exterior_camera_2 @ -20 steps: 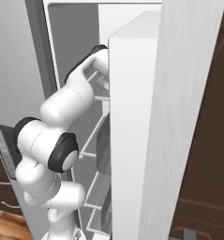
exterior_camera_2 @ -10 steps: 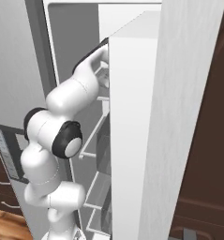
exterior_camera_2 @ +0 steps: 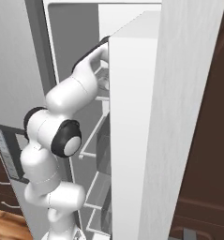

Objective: Retrieve the steak from the fridge and place it on the saucepan with marinade on the stove.

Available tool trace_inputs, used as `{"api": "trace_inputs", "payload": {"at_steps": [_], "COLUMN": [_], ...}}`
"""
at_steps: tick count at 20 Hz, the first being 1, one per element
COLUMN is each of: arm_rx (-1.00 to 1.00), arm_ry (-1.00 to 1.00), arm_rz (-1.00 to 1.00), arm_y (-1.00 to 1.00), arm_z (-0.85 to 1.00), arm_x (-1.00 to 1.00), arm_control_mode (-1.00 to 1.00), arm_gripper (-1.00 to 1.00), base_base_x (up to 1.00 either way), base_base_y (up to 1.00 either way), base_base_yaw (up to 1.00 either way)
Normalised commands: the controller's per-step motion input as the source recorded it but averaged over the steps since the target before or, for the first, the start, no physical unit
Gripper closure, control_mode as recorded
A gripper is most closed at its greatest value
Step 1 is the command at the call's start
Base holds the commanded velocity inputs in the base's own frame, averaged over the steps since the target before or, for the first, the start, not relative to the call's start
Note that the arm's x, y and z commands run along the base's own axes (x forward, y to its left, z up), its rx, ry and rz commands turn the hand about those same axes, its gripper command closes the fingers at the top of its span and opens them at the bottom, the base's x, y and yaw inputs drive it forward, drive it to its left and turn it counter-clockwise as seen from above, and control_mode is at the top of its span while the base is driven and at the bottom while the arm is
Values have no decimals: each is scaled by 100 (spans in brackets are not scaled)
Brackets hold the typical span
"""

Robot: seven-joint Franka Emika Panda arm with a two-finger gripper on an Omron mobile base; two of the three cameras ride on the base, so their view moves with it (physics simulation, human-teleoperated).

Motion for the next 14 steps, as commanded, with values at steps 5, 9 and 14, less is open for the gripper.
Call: {"api": "trace_inputs", "payload": {"at_steps": [5, 9, 14], "arm_rx": [-8, -6, 0], "arm_ry": [-31, -24, -1], "arm_rz": [0, 0, 0], "arm_y": [30, 40, 35], "arm_z": [-7, 2, 61], "arm_x": [-47, -50, -24], "arm_control_mode": [-100, -100, -100], "arm_gripper": [100, 100, 100], "base_base_x": [0, 0, 0], "base_base_y": [0, 0, 0], "base_base_yaw": [0, 0, 0]}}
